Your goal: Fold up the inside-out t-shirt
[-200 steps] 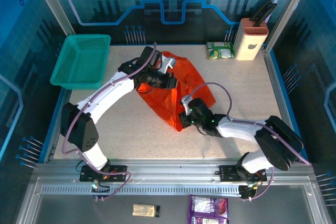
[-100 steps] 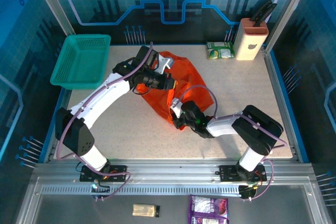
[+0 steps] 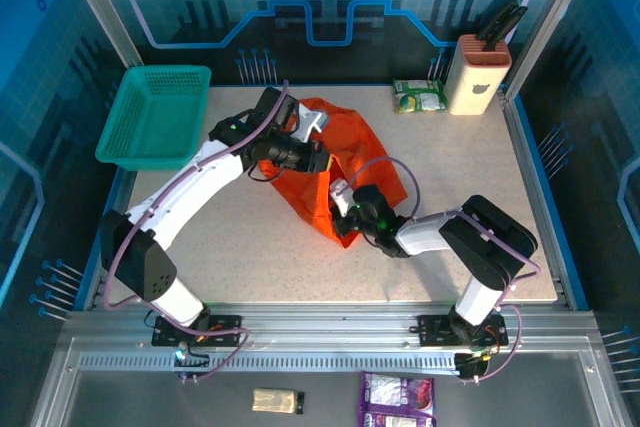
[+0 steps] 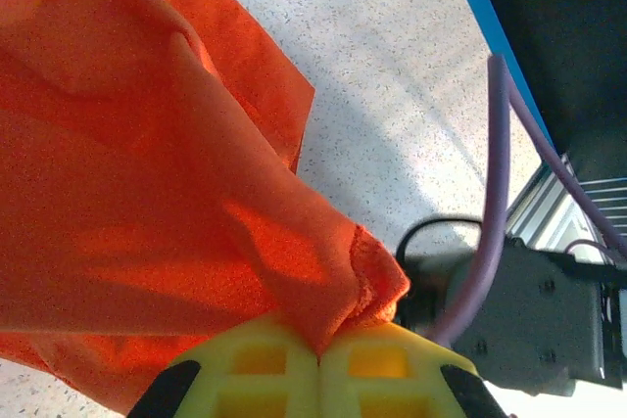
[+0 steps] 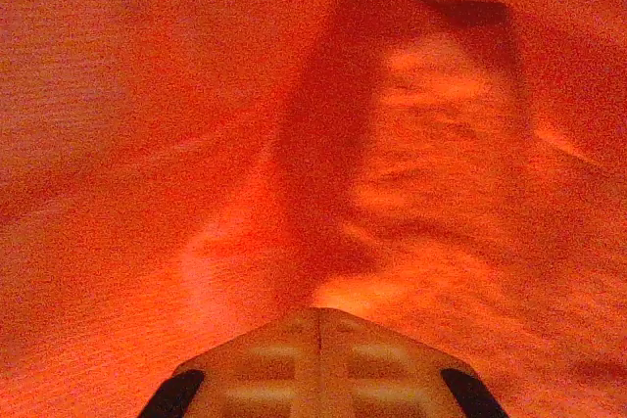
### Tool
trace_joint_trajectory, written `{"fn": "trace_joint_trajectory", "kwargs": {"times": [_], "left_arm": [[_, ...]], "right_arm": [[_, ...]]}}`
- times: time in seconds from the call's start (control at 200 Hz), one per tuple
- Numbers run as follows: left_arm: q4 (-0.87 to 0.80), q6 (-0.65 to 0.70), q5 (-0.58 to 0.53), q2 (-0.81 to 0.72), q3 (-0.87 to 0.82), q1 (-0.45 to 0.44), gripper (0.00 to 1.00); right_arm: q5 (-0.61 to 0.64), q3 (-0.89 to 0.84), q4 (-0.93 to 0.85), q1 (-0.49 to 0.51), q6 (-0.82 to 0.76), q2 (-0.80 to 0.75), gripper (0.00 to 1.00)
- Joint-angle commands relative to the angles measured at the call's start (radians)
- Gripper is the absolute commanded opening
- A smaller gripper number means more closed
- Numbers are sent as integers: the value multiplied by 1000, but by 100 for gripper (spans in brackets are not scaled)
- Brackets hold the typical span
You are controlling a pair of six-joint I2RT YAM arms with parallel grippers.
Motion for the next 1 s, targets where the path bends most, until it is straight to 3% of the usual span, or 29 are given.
{"fn": "trace_joint_trajectory", "kwargs": {"times": [0.0,0.06,0.13,0.365,0.49,0.685,0.77,0.836,0.996], "left_arm": [[-29,27,8,-44,26,7,0],[-27,23,30,-43,34,7,0],[-14,14,71,-43,44,4,0],[29,-48,196,-11,113,-15,0],[-24,-25,227,16,193,-70,0],[-178,85,220,45,344,-189,0],[-223,113,225,49,392,-225,0],[-230,124,229,44,403,-241,0],[-211,120,240,2,377,-245,0]], "right_arm": [[91,26,-26,-46,137,-31,0],[166,66,-135,-51,164,-39,0],[133,100,-175,-52,164,-30,0],[58,165,-138,-3,164,28,22],[51,245,-162,12,178,85,31],[29,437,-307,14,201,198,35],[-5,512,-368,16,189,253,46],[-9,580,-469,23,158,292,61],[29,709,-697,21,106,372,79]]}}
